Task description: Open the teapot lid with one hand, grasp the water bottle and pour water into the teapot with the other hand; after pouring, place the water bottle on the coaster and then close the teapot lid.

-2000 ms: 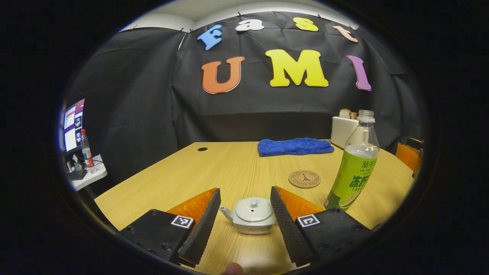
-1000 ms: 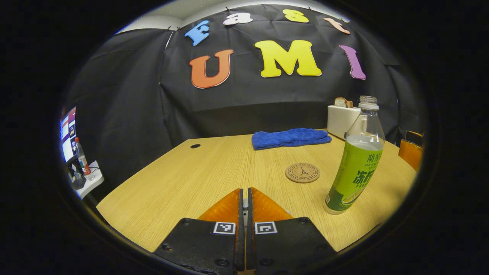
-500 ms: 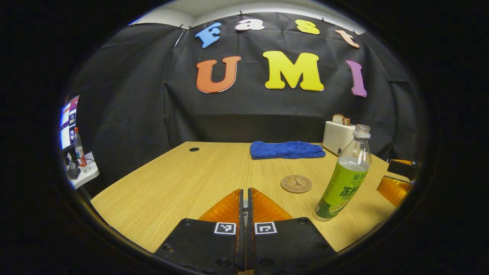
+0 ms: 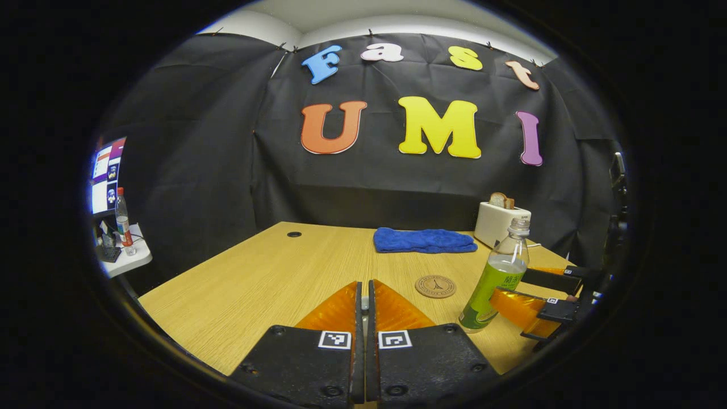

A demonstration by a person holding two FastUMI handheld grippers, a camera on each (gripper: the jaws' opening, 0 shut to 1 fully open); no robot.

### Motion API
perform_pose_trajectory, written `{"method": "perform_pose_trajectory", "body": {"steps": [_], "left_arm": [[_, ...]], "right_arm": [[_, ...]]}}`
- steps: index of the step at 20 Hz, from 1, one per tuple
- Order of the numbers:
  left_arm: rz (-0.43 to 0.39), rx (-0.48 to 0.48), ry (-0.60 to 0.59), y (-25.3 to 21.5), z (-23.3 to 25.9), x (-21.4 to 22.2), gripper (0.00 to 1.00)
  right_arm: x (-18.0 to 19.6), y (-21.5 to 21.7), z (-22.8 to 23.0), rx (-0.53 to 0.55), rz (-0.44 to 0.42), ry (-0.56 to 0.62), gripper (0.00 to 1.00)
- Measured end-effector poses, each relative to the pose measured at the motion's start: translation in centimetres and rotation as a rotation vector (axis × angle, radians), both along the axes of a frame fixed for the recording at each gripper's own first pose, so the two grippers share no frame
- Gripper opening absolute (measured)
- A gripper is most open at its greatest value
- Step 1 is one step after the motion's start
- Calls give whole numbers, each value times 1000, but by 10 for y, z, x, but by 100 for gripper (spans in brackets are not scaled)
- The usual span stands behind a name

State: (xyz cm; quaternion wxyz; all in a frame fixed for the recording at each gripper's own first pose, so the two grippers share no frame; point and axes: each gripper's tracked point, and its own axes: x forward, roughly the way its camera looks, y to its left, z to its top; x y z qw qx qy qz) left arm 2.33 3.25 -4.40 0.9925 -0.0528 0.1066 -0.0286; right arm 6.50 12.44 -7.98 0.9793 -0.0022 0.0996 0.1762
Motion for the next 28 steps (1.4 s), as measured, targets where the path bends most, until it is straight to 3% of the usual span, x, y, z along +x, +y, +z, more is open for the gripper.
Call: {"method": "perform_pose_trajectory", "body": {"steps": [4,6,11,15,22,28], "left_arm": [[6,-28,-21,7,9,-3,4],[-1,-30,-32,6,11,-1,4],[-11,-39,-45,9,14,0,4],[-23,-32,-59,12,16,2,4],[-38,-43,-53,24,12,5,4],[-11,-57,-55,49,12,4,4]], "right_arm": [[9,5,0,13,-4,11,94],[11,9,1,16,-1,17,80],[8,12,5,-53,21,21,71],[11,9,20,-258,42,-49,71],[25,20,38,-803,68,-315,72],[30,48,25,-1013,148,-376,72]]}}
